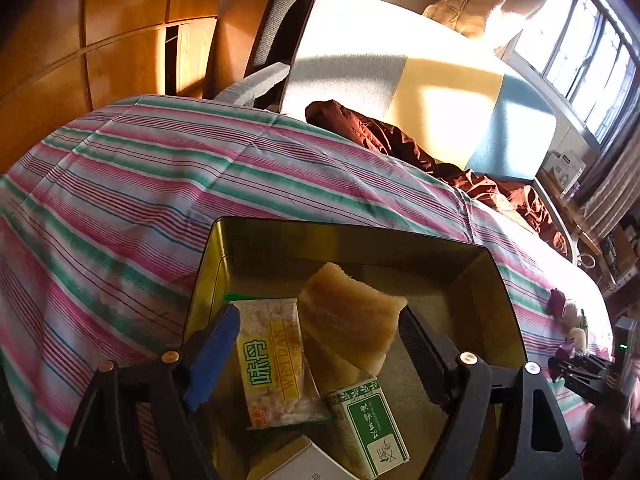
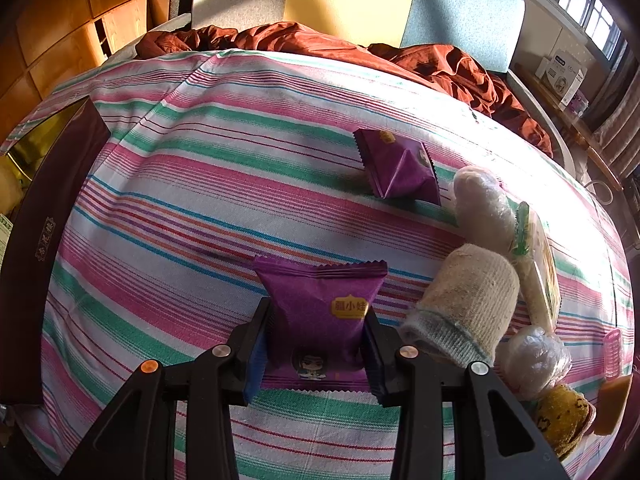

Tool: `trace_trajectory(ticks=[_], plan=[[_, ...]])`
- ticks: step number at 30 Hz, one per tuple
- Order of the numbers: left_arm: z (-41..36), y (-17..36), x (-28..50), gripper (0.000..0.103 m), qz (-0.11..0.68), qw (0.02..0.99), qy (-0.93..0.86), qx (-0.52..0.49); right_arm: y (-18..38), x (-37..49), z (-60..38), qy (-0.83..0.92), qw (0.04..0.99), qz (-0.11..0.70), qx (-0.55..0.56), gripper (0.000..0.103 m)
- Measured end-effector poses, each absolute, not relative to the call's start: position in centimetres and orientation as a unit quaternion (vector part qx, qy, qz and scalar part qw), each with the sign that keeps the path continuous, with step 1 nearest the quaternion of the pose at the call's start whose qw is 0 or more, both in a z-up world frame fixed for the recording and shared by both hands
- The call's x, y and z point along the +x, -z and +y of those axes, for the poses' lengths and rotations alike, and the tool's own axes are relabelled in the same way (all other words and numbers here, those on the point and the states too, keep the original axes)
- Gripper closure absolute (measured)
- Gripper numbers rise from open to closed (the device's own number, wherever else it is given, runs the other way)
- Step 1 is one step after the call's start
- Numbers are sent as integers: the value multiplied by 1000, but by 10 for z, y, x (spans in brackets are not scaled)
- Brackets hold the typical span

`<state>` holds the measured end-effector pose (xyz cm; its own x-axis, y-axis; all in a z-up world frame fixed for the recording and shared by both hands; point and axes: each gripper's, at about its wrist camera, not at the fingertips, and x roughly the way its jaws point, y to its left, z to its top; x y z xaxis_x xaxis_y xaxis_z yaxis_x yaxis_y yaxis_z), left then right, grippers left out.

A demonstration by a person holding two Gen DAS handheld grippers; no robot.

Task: Organize objects
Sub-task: 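Carry the sponge into the gold tray and open the left gripper while the right holds the packet, then lower the purple packet into the gold tray and open the right gripper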

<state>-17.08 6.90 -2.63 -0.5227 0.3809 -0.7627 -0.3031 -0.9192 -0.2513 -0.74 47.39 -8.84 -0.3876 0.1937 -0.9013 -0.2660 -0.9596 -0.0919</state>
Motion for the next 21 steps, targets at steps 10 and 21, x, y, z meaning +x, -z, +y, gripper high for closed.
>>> trace_trajectory(ticks=[10,21], plan=[[23,-2,-94,21,-59,178,-909,-373,65,-11,449,-847,115,72,-513,68],[-2,6,-60,21,-68,181,-909,-369,11,-64,272,-878,-66,10,-474,68]])
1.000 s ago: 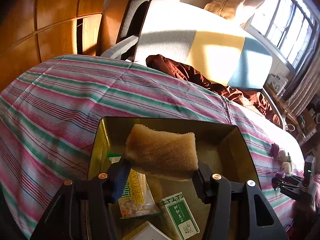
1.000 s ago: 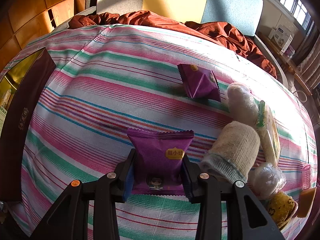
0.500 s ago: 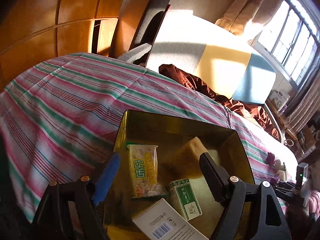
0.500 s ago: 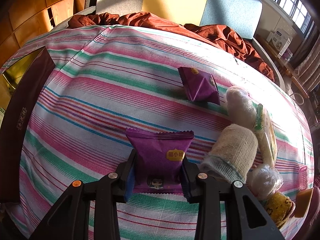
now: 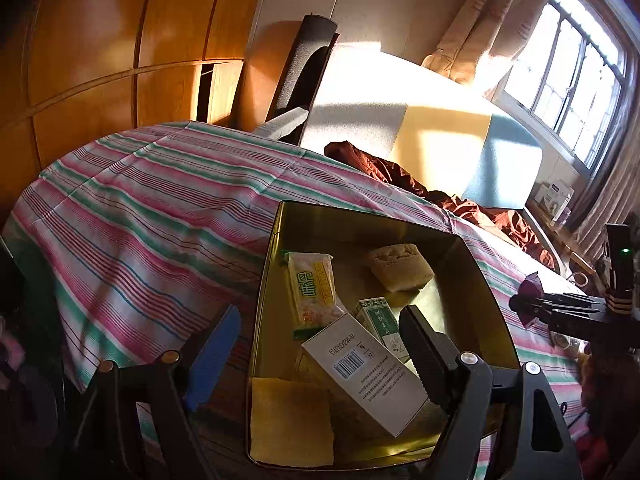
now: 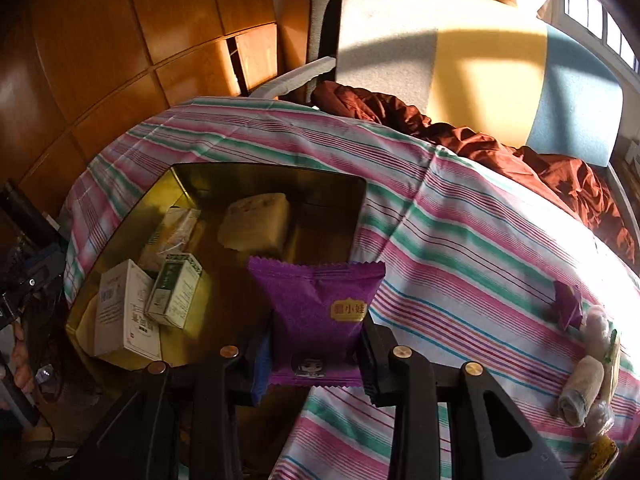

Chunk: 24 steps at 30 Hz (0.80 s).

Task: Organize objects
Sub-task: 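Lower the purple packet into the gold tray and open the right gripper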

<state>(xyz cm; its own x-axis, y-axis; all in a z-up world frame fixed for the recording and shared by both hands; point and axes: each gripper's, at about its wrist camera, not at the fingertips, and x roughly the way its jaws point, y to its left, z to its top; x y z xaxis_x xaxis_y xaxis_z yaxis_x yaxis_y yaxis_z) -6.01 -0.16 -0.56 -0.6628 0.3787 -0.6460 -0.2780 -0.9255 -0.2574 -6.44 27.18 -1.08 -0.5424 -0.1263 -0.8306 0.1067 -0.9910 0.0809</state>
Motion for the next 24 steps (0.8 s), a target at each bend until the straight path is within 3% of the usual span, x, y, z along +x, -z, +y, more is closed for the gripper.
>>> trace_trajectory(ticks=[6,11,13,15,24], plan=[[-11,5,-52,20,-68,178,-910,-369,53,-103,219,843,82,16,531,68],[-22,5,-46,17,-73,170,-911,-368,72,-116,208,834,77,-19,547,65],[-26,5,-45,17,-77,168,-911,-368,73,-115,207,833,86,-31,545,54],[-26,4,-45,17,-75,165,-912,-367,72,-111,206,835,85,-28,542,51],[-13,-3,-34,15,-54,168,-919,-354,32,-74,224,871,75,-23,485,51]])
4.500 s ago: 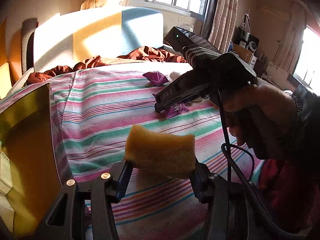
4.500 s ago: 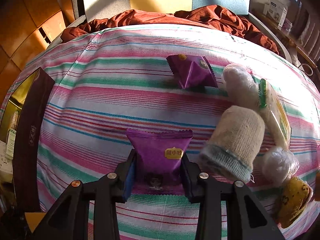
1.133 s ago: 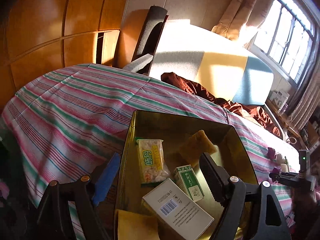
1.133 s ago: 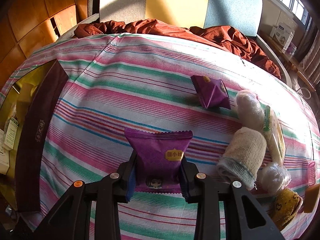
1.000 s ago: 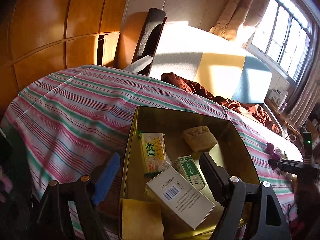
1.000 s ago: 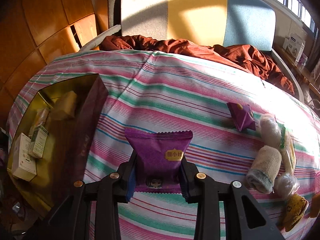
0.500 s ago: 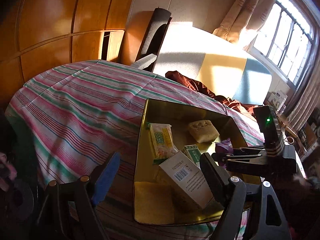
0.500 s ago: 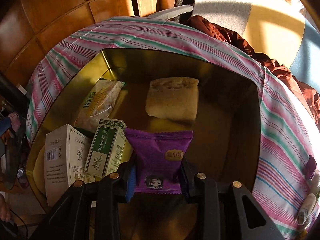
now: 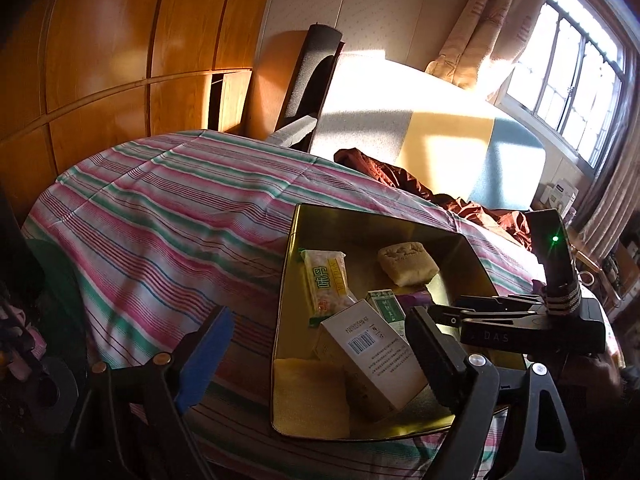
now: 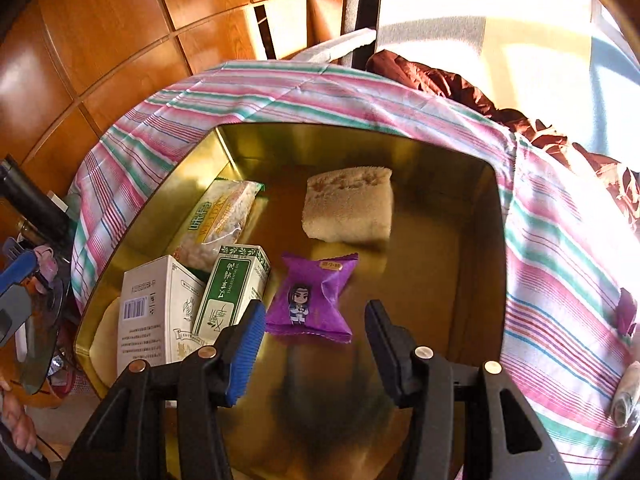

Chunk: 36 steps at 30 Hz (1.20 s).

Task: Organize objects
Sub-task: 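Lower the purple packet into the gold tray and open the right gripper, then move both tools back toward the remaining items on the cloth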

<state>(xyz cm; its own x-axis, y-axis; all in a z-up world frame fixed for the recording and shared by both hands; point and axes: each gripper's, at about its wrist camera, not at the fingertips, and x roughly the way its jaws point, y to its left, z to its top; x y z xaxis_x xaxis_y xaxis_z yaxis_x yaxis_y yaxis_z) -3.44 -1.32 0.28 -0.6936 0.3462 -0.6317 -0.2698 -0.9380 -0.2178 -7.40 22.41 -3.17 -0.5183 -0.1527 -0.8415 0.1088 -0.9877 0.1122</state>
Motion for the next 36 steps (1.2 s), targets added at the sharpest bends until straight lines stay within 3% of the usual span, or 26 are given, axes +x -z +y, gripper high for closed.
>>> trace_trajectory(ticks=[8,26,30,36], plan=[[9,-15,-20,11,-14,182,-925,-332,4,-26,282,894,27,-31,445,51],[96,-14,7,11,65,268,-902,-333,0,49,456,889,-156,-93,419,51],[116,-14,10,11,78,289,-894,-333,-2,67,500,885,-220,-130,389,51],[154,-15,15,11,97,324,-881,-331,-3,112,566,857,-318,-263,310,50]])
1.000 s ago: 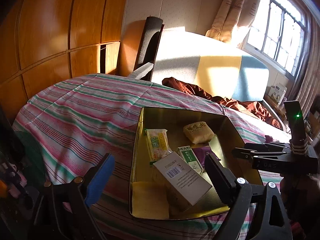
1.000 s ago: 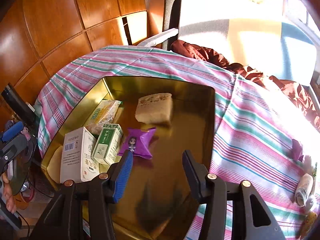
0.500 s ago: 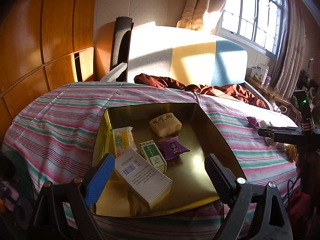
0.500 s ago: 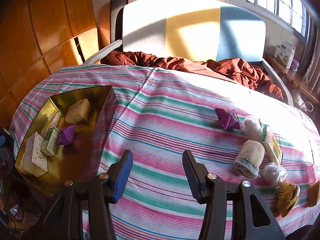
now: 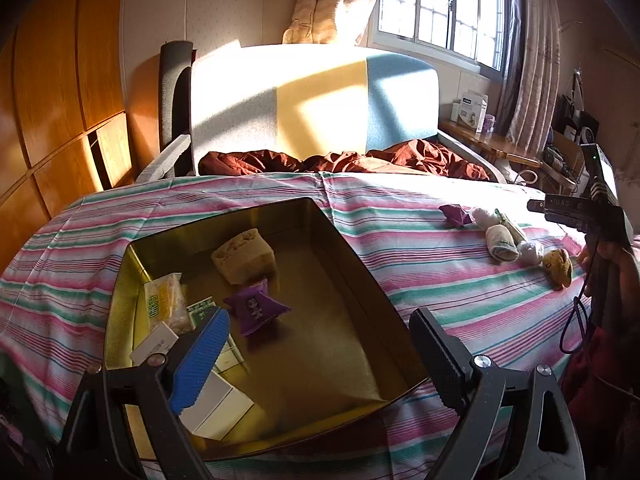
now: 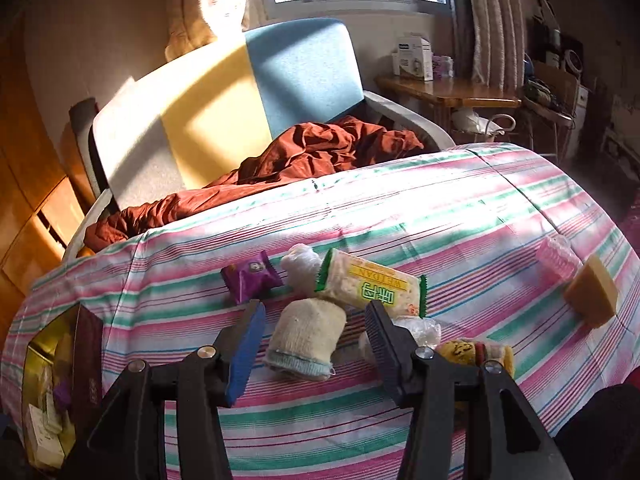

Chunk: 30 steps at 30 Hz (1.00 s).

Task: Organize objects
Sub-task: 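Move both tools back toward the remaining items on the cloth, then grasp the beige knitted roll with the left gripper while the right grasps the clear plastic bundle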

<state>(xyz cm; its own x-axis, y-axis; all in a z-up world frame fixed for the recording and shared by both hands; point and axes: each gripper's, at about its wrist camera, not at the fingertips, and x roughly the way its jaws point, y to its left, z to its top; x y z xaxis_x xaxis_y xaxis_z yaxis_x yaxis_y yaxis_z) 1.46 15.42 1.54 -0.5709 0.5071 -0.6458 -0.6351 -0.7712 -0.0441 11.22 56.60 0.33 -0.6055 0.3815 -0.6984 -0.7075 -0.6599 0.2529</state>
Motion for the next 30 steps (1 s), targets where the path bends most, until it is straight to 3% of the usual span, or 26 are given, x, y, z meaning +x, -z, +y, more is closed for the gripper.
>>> trace_trajectory(ticks=[2,4,18,30], plan=[[169,-15,15,11,99,336,-876,-332,-3,124,578,-846,334,296,-293,49],[186,-16,17,11,100,353,-868,-334,1,131,586,-835,341,320,-289,41],[308,2,24,12,128,423,-820,-363,17,180,623,-788,338,469,-211,39],[419,27,8,16,129,467,-781,-394,17,187,625,-789,309,500,-179,39]])
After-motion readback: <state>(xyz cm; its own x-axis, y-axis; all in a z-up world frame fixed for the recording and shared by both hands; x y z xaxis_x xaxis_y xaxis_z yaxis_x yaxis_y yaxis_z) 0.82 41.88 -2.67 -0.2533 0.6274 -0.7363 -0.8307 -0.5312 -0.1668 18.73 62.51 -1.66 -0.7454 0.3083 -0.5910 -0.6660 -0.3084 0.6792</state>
